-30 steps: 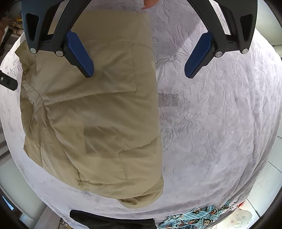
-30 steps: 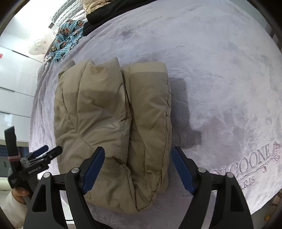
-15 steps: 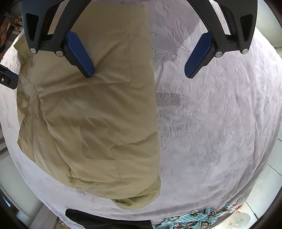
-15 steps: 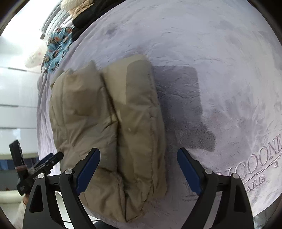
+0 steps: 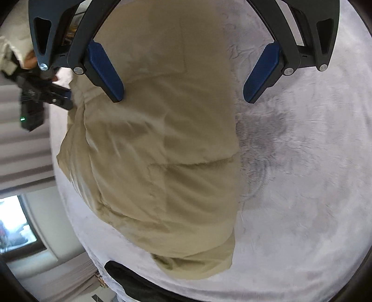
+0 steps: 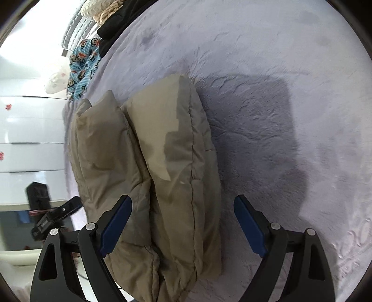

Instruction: Fold large clothes

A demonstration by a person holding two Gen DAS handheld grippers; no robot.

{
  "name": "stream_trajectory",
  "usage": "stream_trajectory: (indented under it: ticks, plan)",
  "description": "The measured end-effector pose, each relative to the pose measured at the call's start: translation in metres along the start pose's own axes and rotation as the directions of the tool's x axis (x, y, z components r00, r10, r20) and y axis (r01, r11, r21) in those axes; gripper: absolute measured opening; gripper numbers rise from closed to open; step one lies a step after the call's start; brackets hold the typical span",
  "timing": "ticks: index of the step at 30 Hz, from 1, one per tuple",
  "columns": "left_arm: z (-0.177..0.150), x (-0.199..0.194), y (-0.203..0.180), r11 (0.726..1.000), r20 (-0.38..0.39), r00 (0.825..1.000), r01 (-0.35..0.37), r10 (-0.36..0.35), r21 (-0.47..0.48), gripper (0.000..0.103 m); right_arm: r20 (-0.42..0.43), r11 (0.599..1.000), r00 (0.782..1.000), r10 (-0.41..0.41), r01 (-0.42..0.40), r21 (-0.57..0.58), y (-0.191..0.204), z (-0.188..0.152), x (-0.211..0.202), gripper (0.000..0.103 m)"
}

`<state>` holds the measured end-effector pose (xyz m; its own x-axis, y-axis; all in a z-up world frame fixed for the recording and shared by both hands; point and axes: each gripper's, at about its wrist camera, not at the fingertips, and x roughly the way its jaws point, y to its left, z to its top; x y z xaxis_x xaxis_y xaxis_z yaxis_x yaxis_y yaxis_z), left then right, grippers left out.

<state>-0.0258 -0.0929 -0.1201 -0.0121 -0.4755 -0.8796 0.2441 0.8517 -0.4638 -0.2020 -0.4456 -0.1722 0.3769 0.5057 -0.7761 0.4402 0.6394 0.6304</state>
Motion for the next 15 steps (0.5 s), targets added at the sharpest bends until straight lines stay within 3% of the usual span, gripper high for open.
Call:
stream_trajectory:
  ticks: [5,7,8,10,12,15]
  plan:
    - [0.012,0.021,0.031,0.973,-0.029,0.978,0.2,-0.205,-0.114,0.103,-0.026,0.992,0.993,0.115,-0.113,0.054,-0.014,0.011,0.023,0.091]
    - [0.017,0.026,0.04,0.958,-0.021,0.967,0.246,-0.252,-0.149,0.103,-0.018,0.977,0.979,0.202,-0.2,0.071,-0.013,0.015,0.028,0.092]
    - [0.017,0.027,0.043,0.952,-0.017,0.963,0.265,-0.271,-0.156,0.103,-0.021,0.962,0.964,0.265,-0.263,0.079,-0.01,0.017,0.03,0.103]
    - [0.019,0.03,0.047,0.944,-0.018,0.954,0.294,-0.3,-0.153,0.103,-0.023,0.943,0.945,0.327,-0.325,0.069,-0.003,0.019,0.032,0.103]
    - [0.019,0.037,0.047,0.948,-0.032,0.954,0.291,-0.297,-0.131,0.103,-0.059,0.949,0.947,0.315,-0.314,0.022,0.006,0.021,0.035,0.103]
    - [0.022,0.043,0.043,0.954,-0.046,0.956,0.285,-0.29,-0.099,0.103,-0.115,0.976,0.972,0.207,-0.214,-0.043,0.015,0.028,0.048,0.103]
